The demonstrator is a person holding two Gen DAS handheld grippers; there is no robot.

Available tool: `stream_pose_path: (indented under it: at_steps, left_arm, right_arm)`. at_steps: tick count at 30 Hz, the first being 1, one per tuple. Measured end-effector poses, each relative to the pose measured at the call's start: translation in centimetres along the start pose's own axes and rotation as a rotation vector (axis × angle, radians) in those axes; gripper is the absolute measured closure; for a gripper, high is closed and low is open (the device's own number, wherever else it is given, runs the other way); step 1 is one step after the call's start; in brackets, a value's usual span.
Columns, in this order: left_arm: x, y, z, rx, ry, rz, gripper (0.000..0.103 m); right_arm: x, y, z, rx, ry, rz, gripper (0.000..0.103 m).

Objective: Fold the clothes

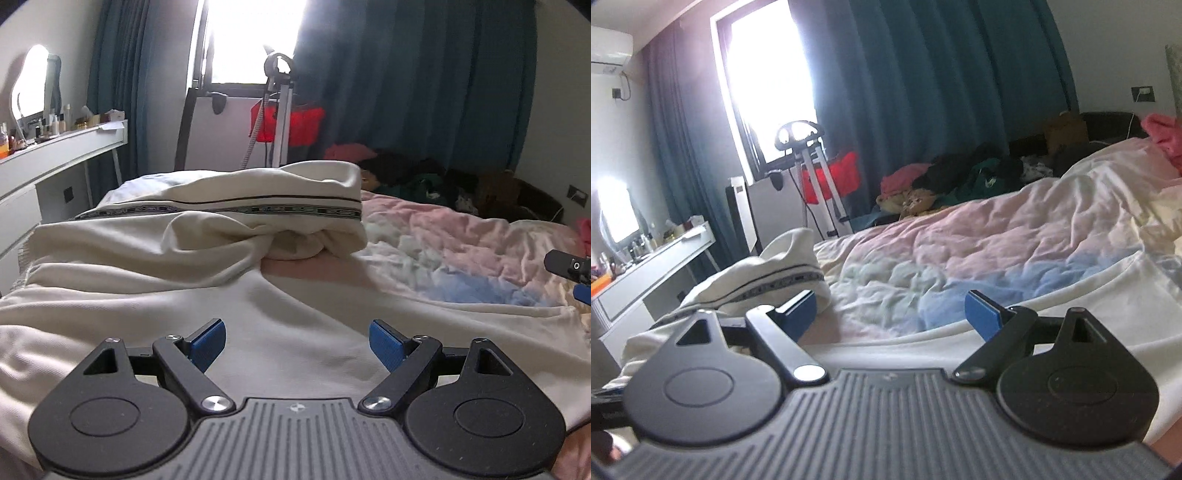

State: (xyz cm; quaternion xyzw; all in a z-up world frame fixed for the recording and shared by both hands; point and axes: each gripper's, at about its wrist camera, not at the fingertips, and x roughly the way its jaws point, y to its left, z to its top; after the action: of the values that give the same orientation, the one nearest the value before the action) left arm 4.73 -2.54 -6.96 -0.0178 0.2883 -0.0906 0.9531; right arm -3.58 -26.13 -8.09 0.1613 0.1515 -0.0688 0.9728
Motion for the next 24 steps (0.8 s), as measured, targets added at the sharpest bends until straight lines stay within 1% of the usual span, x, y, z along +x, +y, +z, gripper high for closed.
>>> stream_pose_path:
  at_steps: [6, 9, 12, 15, 17, 21, 24]
  left_arm:
    - [2.3, 0.1, 0.5, 0.001, 0.046, 0.011, 0.013]
    - [4.7, -1.0, 1.5, 0.047, 0.054, -0.001, 0.010]
    - [7.8, -2.2, 2.9, 0.041, 0.028, 0.060, 0.005]
    - [11.3, -3.4, 4.4, 0.019, 0.004, 0.097, 0.002]
    - [13.6, -4.4, 5.3, 0.024, -0.005, 0.139, 0.002]
    - [17.5, -7.0, 7.6, 0.093, -0.074, 0.242, 0.000]
    - [20.4, -8.8, 9.3, 0.127, -0.107, 0.276, 0.000]
  right_arm:
    - [0.4, 0.0, -0.2, 0.008, 0.012, -0.005, 0.014]
    - [0.4, -0.4, -0.3, 0.025, 0.006, -0.014, 0.014]
    - [0.9, -1.0, -0.5, 0.040, 0.008, -0.054, 0.014]
    - [1.9, -1.8, -0.8, 0.070, 0.028, -0.087, 0.014]
    - [2.5, -2.5, -1.0, 0.100, 0.047, -0.092, 0.014]
    - [3.5, -3.3, -1.4, 0.153, 0.057, -0.089, 0.014]
    - [4.7, -3.8, -1.5, 0.165, 0.063, -0.096, 0.014]
